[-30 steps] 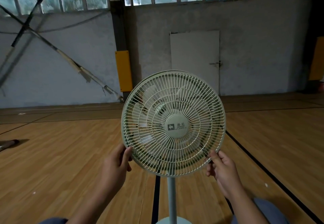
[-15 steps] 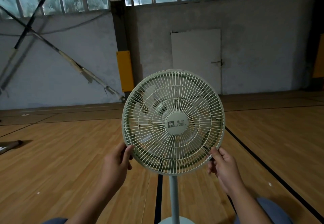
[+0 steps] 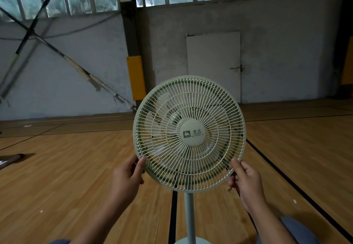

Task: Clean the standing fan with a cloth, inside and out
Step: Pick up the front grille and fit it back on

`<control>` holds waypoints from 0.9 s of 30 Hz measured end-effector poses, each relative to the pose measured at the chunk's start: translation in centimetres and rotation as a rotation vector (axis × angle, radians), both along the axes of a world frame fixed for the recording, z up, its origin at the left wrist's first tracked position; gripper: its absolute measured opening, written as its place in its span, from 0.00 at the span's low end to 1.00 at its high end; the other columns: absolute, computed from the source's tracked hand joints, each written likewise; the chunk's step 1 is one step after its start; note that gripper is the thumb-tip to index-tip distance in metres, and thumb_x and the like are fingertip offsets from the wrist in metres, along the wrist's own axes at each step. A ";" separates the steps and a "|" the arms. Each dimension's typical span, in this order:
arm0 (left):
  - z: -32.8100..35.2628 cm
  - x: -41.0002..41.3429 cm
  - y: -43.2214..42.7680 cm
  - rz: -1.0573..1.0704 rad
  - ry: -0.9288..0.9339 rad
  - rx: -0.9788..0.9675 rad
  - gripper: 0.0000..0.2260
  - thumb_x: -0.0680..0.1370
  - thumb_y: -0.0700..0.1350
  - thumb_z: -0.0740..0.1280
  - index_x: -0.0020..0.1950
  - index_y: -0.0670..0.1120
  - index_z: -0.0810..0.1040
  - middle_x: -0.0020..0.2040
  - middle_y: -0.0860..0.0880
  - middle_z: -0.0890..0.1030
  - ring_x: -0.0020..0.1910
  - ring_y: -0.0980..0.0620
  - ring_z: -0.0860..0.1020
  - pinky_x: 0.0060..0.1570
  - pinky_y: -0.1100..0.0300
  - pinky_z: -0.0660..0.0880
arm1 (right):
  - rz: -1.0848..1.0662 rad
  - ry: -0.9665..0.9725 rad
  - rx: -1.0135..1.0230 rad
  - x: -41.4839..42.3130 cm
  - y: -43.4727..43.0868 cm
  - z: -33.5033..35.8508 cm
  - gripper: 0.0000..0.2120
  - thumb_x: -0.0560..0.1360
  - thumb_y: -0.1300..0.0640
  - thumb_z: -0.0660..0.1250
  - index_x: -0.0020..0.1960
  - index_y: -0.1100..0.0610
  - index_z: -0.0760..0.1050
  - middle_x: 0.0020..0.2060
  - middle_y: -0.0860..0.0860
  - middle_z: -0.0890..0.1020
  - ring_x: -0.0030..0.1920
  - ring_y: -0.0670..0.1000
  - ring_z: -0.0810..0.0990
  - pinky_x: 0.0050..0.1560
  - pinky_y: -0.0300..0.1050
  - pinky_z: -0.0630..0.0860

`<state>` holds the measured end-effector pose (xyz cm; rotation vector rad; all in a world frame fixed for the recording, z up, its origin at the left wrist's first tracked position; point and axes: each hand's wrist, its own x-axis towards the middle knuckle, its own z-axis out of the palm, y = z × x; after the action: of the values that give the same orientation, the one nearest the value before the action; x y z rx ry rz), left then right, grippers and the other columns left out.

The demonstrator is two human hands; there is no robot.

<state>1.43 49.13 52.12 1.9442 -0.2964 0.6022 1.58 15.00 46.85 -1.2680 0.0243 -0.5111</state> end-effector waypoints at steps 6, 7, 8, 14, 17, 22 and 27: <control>0.2 0.7 -0.4 0.061 0.049 -0.130 0.20 0.80 0.63 0.65 0.55 0.45 0.76 0.47 0.44 0.85 0.45 0.44 0.84 0.39 0.52 0.82 | -0.037 -0.022 -0.028 -0.4 0.2 0.3 0.16 0.81 0.49 0.70 0.52 0.63 0.81 0.26 0.54 0.74 0.25 0.51 0.75 0.25 0.47 0.77; 0.3 1.0 -0.4 0.038 0.076 -0.171 0.22 0.80 0.63 0.65 0.59 0.46 0.75 0.52 0.43 0.84 0.48 0.44 0.84 0.42 0.51 0.82 | -0.045 -0.025 -0.034 -0.4 0.2 0.3 0.15 0.81 0.49 0.71 0.51 0.63 0.82 0.26 0.54 0.75 0.25 0.51 0.75 0.25 0.47 0.77; 0.3 1.2 -0.3 -0.008 0.119 -0.228 0.24 0.80 0.64 0.65 0.64 0.47 0.73 0.56 0.44 0.84 0.52 0.45 0.85 0.45 0.52 0.82 | -0.052 -0.030 -0.037 -0.5 0.3 0.3 0.16 0.80 0.49 0.71 0.50 0.63 0.82 0.26 0.54 0.75 0.25 0.51 0.75 0.25 0.47 0.77; 0.8 3.3 -0.4 -0.215 0.226 -0.411 0.33 0.77 0.68 0.66 0.77 0.51 0.71 0.61 0.48 0.87 0.56 0.51 0.87 0.57 0.51 0.82 | -0.094 -0.040 -0.058 -0.8 0.8 0.6 0.18 0.79 0.47 0.72 0.46 0.63 0.82 0.26 0.57 0.75 0.24 0.53 0.74 0.24 0.47 0.77; 1.2 4.2 -0.9 -0.240 0.243 -0.450 0.34 0.75 0.70 0.65 0.75 0.53 0.73 0.60 0.50 0.88 0.56 0.49 0.88 0.57 0.48 0.82 | -0.103 -0.036 -0.065 -0.5 0.8 0.6 0.18 0.80 0.49 0.71 0.45 0.65 0.81 0.25 0.57 0.74 0.24 0.53 0.74 0.24 0.47 0.77; 1.5 5.0 -2.2 -0.295 0.231 -0.489 0.30 0.76 0.72 0.64 0.69 0.54 0.76 0.60 0.50 0.89 0.57 0.49 0.88 0.58 0.47 0.82 | -0.116 -0.022 -0.095 0.1 1.0 0.3 0.15 0.80 0.48 0.71 0.46 0.61 0.83 0.26 0.57 0.75 0.24 0.54 0.75 0.24 0.47 0.78; 1.1 5.6 -2.8 -0.236 0.168 -0.516 0.32 0.77 0.75 0.67 0.71 0.55 0.77 0.63 0.51 0.88 0.60 0.50 0.87 0.61 0.46 0.81 | -0.135 -0.011 -0.122 0.8 1.2 0.4 0.18 0.77 0.43 0.71 0.44 0.60 0.83 0.25 0.56 0.77 0.24 0.55 0.76 0.26 0.49 0.79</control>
<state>7.00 46.29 53.26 1.4252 -0.2315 0.3164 2.37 16.20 47.24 -1.3893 0.0701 -0.6435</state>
